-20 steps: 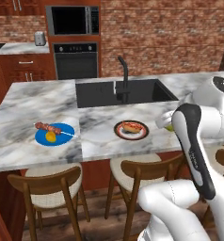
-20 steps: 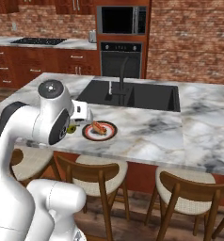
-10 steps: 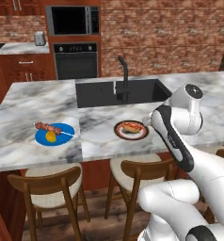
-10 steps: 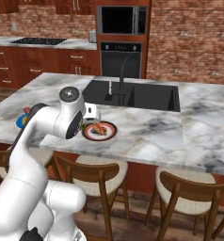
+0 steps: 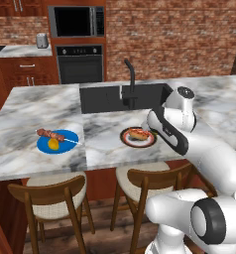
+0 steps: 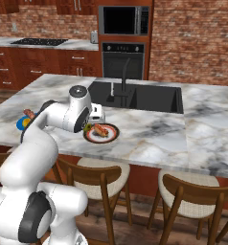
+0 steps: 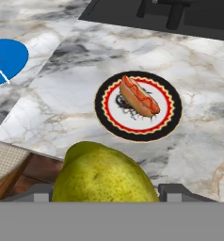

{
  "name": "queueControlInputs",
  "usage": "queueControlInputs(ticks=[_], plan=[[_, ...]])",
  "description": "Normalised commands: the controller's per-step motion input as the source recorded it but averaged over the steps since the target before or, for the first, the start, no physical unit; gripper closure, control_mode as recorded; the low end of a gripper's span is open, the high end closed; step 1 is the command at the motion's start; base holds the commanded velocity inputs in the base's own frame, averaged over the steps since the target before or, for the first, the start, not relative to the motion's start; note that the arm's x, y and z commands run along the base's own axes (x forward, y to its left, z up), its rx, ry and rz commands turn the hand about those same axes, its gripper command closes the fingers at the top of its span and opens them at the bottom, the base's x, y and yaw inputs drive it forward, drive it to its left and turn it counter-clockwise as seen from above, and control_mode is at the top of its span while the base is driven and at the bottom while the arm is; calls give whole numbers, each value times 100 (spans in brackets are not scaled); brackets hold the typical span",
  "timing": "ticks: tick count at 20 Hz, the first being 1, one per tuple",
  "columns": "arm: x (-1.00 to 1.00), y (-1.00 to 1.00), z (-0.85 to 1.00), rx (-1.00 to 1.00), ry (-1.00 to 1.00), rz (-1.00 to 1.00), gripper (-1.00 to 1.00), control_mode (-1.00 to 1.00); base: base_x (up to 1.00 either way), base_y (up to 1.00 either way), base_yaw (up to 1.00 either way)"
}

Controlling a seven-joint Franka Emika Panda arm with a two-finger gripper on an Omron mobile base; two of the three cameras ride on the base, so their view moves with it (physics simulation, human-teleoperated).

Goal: Pick up the pear and mango from the fridge and place one fruit on each plate on the dining counter.

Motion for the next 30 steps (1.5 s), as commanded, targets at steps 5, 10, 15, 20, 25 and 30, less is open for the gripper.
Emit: queueControlInputs(ticks=[5,10,15,20,25,30], plan=[[30,23,-35,-3,3,0,100,-100,0,0,0],[30,13,-50,-2,6,0,100,-100,0,0,0],[44,0,-40,-2,4,0,100,-100,0,0,0],[57,0,-34,0,0,0,100,-100,0,0,0],[70,0,-49,0,1,1,100,-100,0,0,0],[58,0,-46,0,5,2,100,-100,0,0,0]])
